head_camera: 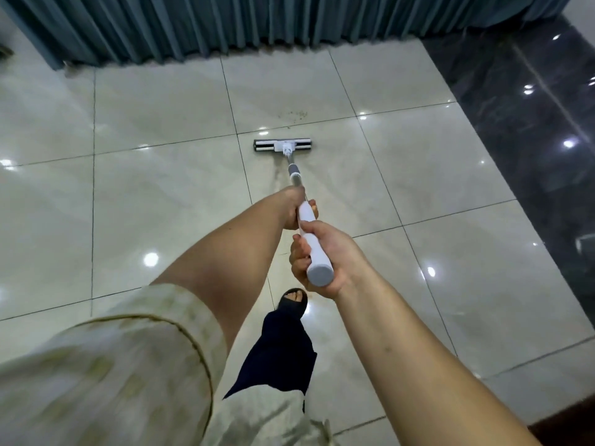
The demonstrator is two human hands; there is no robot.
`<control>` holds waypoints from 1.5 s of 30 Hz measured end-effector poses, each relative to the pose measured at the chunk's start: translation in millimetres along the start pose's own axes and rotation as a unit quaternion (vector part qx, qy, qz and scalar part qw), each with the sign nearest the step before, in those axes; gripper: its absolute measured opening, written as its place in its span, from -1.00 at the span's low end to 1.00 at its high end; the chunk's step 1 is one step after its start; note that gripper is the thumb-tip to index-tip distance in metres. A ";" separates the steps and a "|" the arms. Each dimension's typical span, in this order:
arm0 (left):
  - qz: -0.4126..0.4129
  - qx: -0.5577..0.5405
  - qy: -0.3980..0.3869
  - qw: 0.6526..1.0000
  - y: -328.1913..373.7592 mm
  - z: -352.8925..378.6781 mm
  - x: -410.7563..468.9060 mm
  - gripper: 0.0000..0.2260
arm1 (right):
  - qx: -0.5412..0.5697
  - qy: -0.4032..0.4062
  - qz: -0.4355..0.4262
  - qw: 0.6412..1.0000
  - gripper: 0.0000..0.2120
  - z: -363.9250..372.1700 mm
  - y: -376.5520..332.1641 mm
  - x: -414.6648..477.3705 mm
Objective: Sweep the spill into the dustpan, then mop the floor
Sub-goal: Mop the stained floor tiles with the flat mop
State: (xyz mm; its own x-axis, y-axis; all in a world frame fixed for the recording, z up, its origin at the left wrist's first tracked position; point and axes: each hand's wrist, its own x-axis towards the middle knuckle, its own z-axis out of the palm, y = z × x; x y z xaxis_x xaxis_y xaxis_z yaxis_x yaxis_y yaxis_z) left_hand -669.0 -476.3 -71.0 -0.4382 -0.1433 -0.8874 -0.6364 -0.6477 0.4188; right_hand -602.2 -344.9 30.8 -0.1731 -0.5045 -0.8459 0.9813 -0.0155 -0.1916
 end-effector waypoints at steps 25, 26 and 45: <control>0.005 -0.119 0.024 0.993 311.9 63.4 251.1 -0.63 | -0.059 0.030 0.039 0.997 -0.80 85.0 -330.2 243.0; 0.008 -0.120 0.025 0.992 308.5 65.6 246.6 -0.63 | -0.054 0.028 0.040 0.997 -0.80 82.8 -328.9 238.4; -0.012 -0.092 0.013 0.996 45.7 140.5 68.4 -0.67 | -0.050 0.023 0.099 0.994 -0.81 -82.5 -171.6 -0.5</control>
State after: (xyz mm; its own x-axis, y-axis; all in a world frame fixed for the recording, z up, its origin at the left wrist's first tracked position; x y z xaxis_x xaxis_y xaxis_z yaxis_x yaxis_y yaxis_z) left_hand -817.2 -410.6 -85.5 -0.4059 -0.1449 -0.9023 -0.5181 -0.7768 0.3578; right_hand -777.5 -270.8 23.0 0.0168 -0.4495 -0.8931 0.9838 0.1669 -0.0654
